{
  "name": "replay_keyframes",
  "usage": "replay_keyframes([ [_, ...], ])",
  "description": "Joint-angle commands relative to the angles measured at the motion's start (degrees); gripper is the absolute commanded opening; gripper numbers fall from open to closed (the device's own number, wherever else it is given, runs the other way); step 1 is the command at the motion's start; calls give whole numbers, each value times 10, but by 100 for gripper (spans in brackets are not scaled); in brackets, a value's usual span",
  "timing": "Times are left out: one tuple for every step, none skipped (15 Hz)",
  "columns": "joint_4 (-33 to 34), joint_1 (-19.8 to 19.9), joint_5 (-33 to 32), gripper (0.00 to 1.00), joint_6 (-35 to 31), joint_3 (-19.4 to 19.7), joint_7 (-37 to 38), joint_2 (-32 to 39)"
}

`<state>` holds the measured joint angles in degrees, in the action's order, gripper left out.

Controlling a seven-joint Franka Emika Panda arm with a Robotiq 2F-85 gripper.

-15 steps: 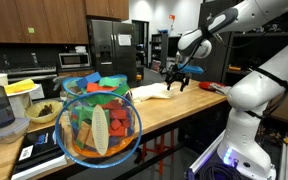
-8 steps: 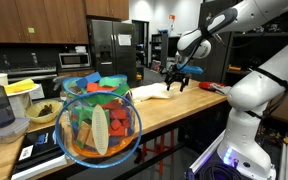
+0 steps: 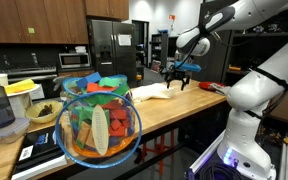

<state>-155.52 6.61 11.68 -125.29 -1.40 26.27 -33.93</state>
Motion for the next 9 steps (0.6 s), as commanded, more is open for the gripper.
replay_keyframes([
  [29,20,20,100,22,11,31,5],
  [35,22,26,100,20,17,31,7],
  [42,23,36,100,16,24,27,9],
  [49,27,46,100,11,27,33,12],
  [56,30,56,100,7,31,39,15],
  [62,37,64,100,2,36,43,20],
  [69,41,69,100,1,40,47,25],
  [78,47,72,100,-1,45,51,34],
  [83,53,74,100,-2,49,54,41],
])
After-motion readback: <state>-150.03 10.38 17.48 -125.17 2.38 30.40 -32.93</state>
